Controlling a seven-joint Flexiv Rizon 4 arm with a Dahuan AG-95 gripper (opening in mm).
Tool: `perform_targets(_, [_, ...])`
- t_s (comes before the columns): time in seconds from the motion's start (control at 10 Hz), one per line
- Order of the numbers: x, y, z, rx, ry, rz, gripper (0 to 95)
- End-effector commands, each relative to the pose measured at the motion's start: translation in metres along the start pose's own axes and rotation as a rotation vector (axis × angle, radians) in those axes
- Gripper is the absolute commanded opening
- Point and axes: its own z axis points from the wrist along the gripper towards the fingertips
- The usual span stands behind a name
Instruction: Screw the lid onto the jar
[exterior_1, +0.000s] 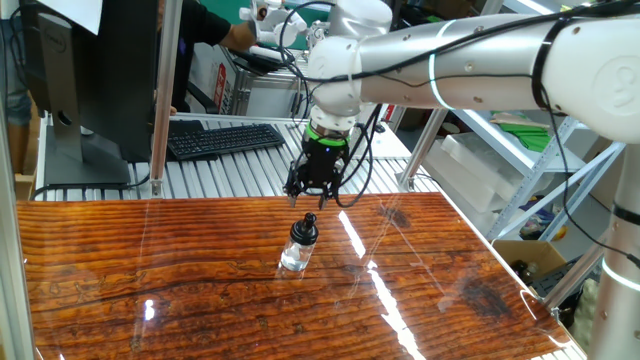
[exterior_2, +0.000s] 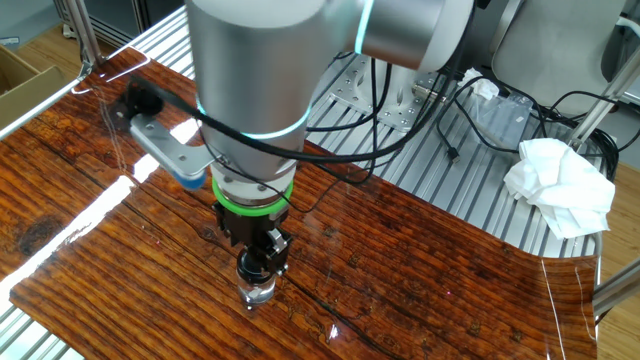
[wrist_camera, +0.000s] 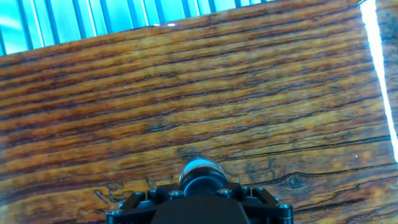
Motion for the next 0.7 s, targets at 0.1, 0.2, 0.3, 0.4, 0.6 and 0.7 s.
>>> perform_targets(0.1, [0.0018,-0.0007,0.0005,0.000,-0.001,-0.006,57.0])
perform_targets(0.2, [0.0023,-0.0024,0.0010,0.002,-0.001,-0.015,57.0])
perform_targets(0.3, [0.0027,-0.0033,0.0024,0.001,-0.004,-0.018,57.0])
perform_targets(0.4, [0.0034,-0.0038,0.0041,0.001,-0.007,-0.019,57.0])
perform_targets(0.6, [0.0060,-0.0059,0.0090,0.001,-0.014,-0.021,57.0])
perform_targets(0.7, [0.0070,-0.0061,0.0105,0.002,-0.016,-0.022,57.0])
